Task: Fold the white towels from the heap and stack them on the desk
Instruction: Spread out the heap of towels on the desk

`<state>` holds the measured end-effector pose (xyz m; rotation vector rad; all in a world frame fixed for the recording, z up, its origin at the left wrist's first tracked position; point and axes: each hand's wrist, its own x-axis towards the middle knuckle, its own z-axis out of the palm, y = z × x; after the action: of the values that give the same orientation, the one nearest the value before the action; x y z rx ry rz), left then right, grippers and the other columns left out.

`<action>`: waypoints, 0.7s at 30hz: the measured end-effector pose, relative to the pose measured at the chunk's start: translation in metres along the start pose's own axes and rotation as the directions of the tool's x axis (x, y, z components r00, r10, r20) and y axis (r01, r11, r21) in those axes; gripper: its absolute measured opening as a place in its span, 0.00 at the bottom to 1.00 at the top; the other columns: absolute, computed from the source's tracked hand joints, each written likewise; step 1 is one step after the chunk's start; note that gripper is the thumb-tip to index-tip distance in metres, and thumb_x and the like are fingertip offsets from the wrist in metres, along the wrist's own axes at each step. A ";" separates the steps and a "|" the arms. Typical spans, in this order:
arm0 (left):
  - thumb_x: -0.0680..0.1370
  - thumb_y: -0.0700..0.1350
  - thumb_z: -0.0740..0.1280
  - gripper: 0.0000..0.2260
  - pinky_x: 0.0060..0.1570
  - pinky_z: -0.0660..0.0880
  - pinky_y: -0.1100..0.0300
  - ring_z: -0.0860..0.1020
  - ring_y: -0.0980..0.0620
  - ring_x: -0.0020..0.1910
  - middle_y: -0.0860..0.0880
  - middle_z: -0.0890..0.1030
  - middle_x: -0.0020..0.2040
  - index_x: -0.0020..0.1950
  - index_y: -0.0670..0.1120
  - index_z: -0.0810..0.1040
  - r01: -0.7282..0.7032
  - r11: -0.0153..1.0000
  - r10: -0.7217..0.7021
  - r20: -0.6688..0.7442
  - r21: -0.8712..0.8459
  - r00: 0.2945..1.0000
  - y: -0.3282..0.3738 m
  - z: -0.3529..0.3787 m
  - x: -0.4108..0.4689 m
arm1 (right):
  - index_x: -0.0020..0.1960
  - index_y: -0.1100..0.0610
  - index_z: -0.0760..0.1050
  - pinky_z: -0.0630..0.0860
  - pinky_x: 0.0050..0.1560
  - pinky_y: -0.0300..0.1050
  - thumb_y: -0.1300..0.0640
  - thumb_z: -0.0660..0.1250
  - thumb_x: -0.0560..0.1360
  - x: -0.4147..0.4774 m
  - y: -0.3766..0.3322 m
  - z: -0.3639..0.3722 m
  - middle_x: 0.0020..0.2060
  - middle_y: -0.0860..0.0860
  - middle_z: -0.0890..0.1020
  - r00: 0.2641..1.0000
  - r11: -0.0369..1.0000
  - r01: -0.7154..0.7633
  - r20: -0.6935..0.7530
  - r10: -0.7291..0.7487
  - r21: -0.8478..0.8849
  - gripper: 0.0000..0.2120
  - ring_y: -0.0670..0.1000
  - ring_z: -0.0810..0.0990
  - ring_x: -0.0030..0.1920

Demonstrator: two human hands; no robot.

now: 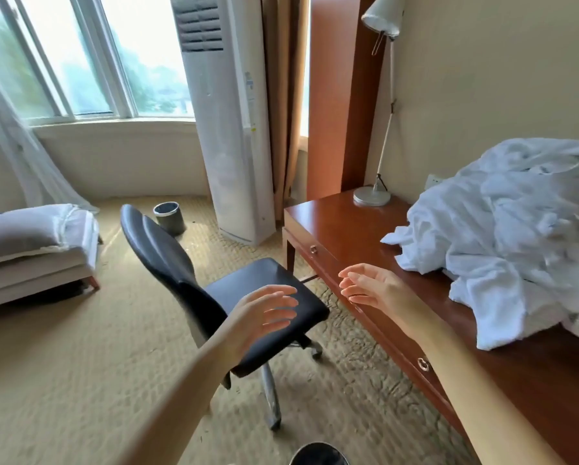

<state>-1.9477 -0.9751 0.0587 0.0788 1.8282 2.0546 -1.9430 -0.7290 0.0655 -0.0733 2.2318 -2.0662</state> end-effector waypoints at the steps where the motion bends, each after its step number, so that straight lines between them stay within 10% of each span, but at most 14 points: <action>1: 0.80 0.41 0.62 0.08 0.46 0.79 0.61 0.83 0.52 0.44 0.49 0.84 0.45 0.52 0.46 0.82 -0.001 1.000 0.001 0.042 0.003 0.999 0.005 -0.008 0.025 | 0.54 0.58 0.79 0.76 0.58 0.46 0.56 0.63 0.79 0.017 0.002 0.001 0.43 0.51 0.84 0.999 1.000 0.003 -0.039 -0.002 0.014 0.09 0.49 0.82 0.48; 21: 0.78 0.41 0.65 0.08 0.58 0.75 0.54 0.81 0.51 0.45 0.48 0.83 0.44 0.55 0.44 0.80 0.120 0.991 -0.127 0.647 0.055 0.752 0.088 0.024 0.324 | 0.54 0.59 0.80 0.77 0.51 0.41 0.56 0.65 0.78 0.138 -0.004 -0.031 0.44 0.51 0.85 0.689 0.990 -0.037 -0.714 0.123 0.135 0.09 0.50 0.84 0.50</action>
<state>-2.2617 -0.8552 0.0788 0.5865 1.3525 1.6279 -2.0839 -0.7128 0.0659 1.0154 2.3904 -2.4433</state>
